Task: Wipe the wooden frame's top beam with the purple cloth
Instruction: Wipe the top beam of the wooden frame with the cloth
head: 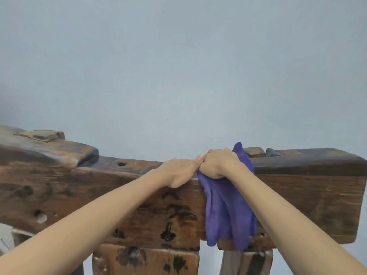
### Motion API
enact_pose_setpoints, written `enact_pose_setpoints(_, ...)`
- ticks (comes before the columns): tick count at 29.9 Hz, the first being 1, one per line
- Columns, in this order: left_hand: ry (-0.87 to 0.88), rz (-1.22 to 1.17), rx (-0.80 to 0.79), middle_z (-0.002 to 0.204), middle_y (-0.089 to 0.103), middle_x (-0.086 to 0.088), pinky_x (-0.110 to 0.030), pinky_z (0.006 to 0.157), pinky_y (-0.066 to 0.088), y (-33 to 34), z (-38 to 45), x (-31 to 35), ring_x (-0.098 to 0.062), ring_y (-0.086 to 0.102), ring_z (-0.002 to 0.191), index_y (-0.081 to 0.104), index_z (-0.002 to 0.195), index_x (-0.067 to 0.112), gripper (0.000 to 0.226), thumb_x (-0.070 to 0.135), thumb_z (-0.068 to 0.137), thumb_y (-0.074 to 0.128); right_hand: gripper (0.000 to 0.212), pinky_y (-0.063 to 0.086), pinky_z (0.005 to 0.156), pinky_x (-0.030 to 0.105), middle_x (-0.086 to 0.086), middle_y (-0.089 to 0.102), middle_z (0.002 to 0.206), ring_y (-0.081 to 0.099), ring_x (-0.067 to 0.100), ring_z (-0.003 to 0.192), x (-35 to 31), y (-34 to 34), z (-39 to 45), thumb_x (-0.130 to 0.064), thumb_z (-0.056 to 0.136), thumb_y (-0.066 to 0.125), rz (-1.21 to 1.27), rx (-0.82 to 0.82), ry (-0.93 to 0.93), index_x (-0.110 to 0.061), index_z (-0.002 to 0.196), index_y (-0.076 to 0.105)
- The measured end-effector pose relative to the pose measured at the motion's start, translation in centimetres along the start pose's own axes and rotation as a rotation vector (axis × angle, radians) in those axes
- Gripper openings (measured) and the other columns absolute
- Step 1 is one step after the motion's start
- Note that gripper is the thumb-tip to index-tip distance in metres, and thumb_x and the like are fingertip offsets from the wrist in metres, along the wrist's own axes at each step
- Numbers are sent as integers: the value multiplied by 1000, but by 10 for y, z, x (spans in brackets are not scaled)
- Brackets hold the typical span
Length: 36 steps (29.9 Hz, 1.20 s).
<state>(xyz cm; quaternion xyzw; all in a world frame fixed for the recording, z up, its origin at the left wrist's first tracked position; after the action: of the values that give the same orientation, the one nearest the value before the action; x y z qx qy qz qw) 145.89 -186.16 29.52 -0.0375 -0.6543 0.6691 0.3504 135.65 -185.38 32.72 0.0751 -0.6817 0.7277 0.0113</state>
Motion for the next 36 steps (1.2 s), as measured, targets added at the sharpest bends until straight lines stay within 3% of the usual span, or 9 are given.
enact_pose_setpoints(4,38,46,3,159,42,5,-39,122,23,-12,-19,-13,-18,36,147,35,155,34,78,66,97,-6,49,22,118,43,-2,59,143,46,23,138,-38,7,8,-40,99,27,-42,73,-26,-30,137,58)
enact_pose_setpoints(10,-131,333,-45,168,20,7,-46,126,4,-45,-67,-80,-16,12,156,15,161,30,70,59,100,-5,51,36,87,42,8,56,140,52,30,126,-80,24,30,-43,97,23,306,-28,-55,-23,133,54)
enact_pose_setpoints(16,-300,618,65,164,32,0,-52,125,-5,-110,-125,-172,-21,7,157,30,156,39,64,56,102,-1,65,34,112,47,7,50,152,44,30,139,-149,16,44,-57,100,12,398,-38,-157,-28,142,53)
enact_pose_setpoints(18,-337,667,105,166,27,0,-54,124,-8,-135,-144,-198,-21,5,157,39,151,42,62,57,103,2,65,34,112,47,8,50,152,44,31,140,-178,13,47,-58,100,11,390,-21,-181,-32,142,53)
enact_pose_setpoints(22,-418,543,189,167,24,3,-53,124,-7,-184,-181,-254,-15,8,156,31,155,39,59,51,105,3,56,38,103,48,10,53,147,48,33,132,-241,2,55,-51,101,10,415,-28,-248,-36,134,53)
enact_pose_setpoints(26,-365,512,211,159,37,11,-53,122,-6,-195,-189,-269,-12,11,155,44,147,29,53,40,109,9,61,25,116,47,3,30,165,30,29,150,-288,-4,61,-55,103,8,555,-72,-222,-38,161,13)
enact_pose_setpoints(29,-347,577,267,154,45,9,-53,122,3,-194,-185,-267,-16,15,154,48,142,27,49,34,109,12,62,38,95,45,8,53,150,52,34,133,-322,-19,58,-55,103,5,590,129,-157,-35,161,14)
enact_pose_setpoints(32,-326,581,301,159,40,8,-47,121,16,-195,-185,-270,-18,15,155,43,148,30,51,36,108,11,63,39,71,39,10,67,127,67,35,104,-342,-30,41,-55,103,8,500,468,-11,-30,154,37)
enact_pose_setpoints(36,-341,572,340,156,44,7,-43,118,23,-198,-185,-270,-18,19,153,48,146,26,51,35,109,14,49,53,68,36,6,72,124,72,29,96,-356,-18,18,-39,103,33,399,757,-89,-18,132,66)
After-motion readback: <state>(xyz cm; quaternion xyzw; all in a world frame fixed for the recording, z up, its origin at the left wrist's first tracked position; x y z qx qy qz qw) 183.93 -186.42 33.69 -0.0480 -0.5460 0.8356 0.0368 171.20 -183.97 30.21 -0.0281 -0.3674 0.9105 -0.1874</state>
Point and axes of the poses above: each hand's wrist, its own z-axis towards the middle knuckle, its own y-axis out of the palm, x = y × z, the point moved 8 cm from there along z, towards the middle knuckle
